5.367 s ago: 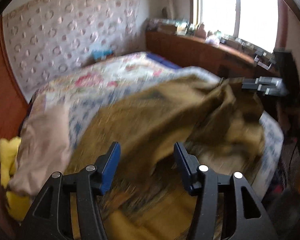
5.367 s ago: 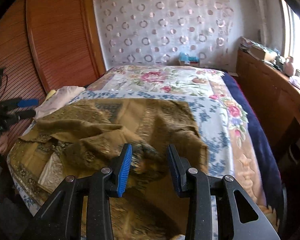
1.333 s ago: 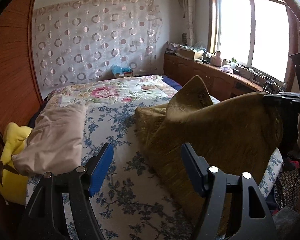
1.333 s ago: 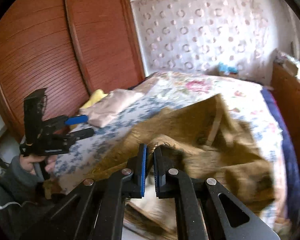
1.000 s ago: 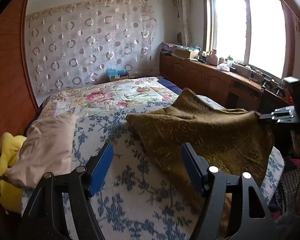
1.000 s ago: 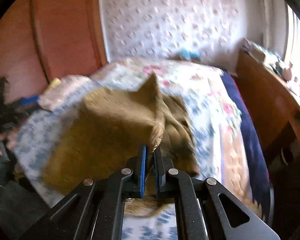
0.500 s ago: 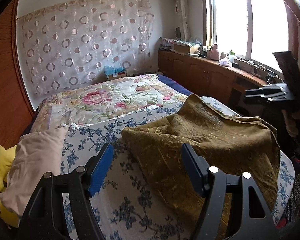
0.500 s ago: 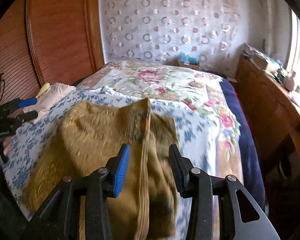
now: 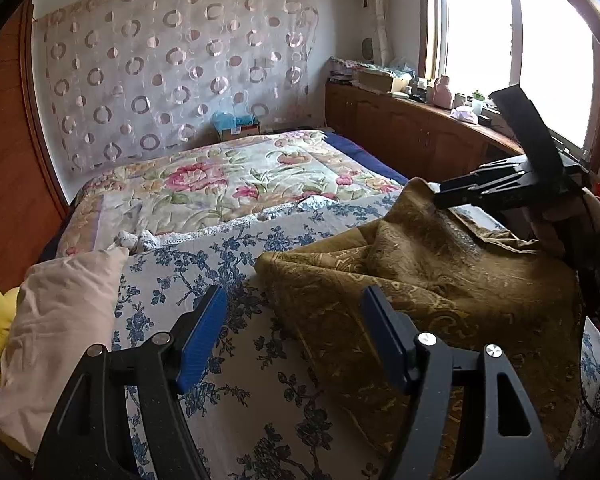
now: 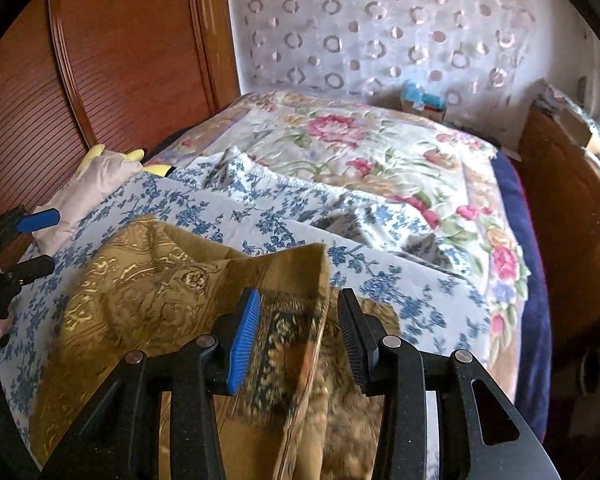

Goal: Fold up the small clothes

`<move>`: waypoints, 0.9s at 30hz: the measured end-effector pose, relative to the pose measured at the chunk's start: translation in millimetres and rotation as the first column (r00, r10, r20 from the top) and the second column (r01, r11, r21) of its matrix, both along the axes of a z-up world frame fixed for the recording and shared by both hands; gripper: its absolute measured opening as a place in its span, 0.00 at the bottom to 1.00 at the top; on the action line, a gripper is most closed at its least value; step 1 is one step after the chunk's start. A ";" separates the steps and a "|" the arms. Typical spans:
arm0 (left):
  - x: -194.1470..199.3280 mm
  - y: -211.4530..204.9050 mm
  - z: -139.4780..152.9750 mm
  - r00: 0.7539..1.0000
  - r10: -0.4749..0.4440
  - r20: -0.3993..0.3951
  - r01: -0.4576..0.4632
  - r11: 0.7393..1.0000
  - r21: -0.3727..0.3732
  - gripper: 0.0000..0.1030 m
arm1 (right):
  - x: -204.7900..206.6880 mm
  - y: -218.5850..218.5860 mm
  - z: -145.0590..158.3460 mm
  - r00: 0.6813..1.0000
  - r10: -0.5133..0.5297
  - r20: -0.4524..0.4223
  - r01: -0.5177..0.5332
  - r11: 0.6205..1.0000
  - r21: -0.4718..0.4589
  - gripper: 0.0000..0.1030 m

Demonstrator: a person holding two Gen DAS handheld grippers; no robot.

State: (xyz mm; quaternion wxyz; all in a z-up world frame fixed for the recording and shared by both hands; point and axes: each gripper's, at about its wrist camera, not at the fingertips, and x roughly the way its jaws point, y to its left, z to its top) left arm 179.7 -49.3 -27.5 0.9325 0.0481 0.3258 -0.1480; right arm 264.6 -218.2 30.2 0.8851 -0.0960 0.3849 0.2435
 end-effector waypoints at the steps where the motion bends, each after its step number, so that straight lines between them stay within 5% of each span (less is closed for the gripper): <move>1: 0.9 0.3 -1.5 1.000 0.001 -0.005 -0.001 1.000 0.000 0.69 | 3.3 -0.7 -3.2 1.000 0.004 -0.015 -0.004 1.000 0.001 0.41; 13: 5.5 1.7 -10.5 0.999 -0.003 -0.041 0.002 1.000 -0.020 0.69 | 41.7 -2.7 -15.5 0.990 0.044 -0.135 -0.036 0.998 0.060 0.41; 16: 7.2 1.9 -12.6 0.999 -0.003 -0.048 0.002 1.000 -0.020 0.69 | 42.0 -1.1 -18.3 0.987 0.078 -0.137 -0.068 0.995 0.076 0.07; 23: 4.8 5.2 -13.6 0.999 0.002 -0.051 -0.004 1.000 -0.030 0.69 | 19.3 -18.8 19.9 0.998 0.053 0.027 -0.056 0.989 0.138 0.02; 27: 5.0 6.0 -15.9 0.998 0.005 -0.059 -0.007 0.999 -0.033 0.69 | 18.1 -53.0 31.5 0.982 -0.161 0.098 0.149 0.982 0.119 0.02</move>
